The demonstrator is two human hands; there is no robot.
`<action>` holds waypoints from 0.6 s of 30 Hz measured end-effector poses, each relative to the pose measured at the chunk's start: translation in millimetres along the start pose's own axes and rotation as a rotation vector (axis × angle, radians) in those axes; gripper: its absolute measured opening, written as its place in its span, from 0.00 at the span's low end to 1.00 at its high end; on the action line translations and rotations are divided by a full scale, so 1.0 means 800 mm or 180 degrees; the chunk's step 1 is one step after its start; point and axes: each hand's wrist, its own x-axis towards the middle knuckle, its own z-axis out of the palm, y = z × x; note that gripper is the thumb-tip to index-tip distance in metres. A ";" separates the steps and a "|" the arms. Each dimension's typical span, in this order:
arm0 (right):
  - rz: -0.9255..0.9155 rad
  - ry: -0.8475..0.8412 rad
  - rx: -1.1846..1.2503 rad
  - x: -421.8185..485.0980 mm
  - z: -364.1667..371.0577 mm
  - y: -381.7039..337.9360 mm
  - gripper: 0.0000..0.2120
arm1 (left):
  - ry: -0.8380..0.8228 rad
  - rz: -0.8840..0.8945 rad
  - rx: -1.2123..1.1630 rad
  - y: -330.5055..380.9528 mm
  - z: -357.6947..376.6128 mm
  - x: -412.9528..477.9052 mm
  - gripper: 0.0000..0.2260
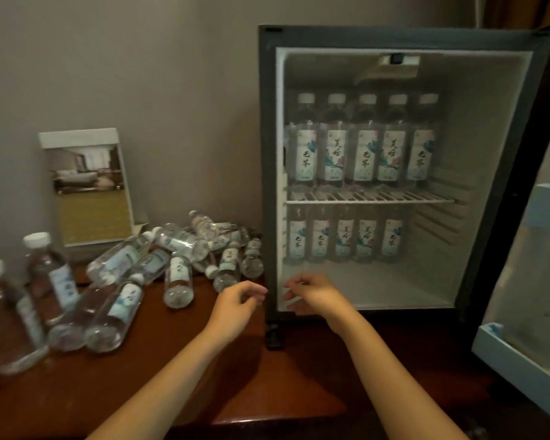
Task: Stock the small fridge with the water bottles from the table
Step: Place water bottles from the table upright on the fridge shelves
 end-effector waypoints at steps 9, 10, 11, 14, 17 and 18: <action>-0.0026 -0.1015 -0.0734 0.008 0.115 -0.006 0.08 | 0.1518 -0.0407 0.1767 -0.056 -0.146 -0.031 0.11; -0.0009 -0.1036 -0.0781 0.010 0.126 -0.007 0.08 | 0.1573 -0.0636 0.2052 -0.062 -0.159 -0.034 0.12; 0.0009 -0.1048 -0.0819 0.013 0.137 -0.007 0.09 | 0.1553 -0.0885 0.2300 -0.068 -0.171 -0.038 0.13; 0.0056 -0.1081 -0.0874 0.019 0.170 -0.007 0.11 | 0.1304 -0.1328 0.2618 -0.088 -0.195 -0.052 0.18; 0.0107 -0.1109 -0.0770 0.024 0.203 -0.007 0.11 | 0.1214 -0.1267 0.2779 -0.098 -0.201 -0.060 0.23; 0.0135 -0.1103 -0.0688 0.025 0.214 -0.007 0.11 | 0.1233 -0.1296 0.2767 -0.097 -0.202 -0.061 0.24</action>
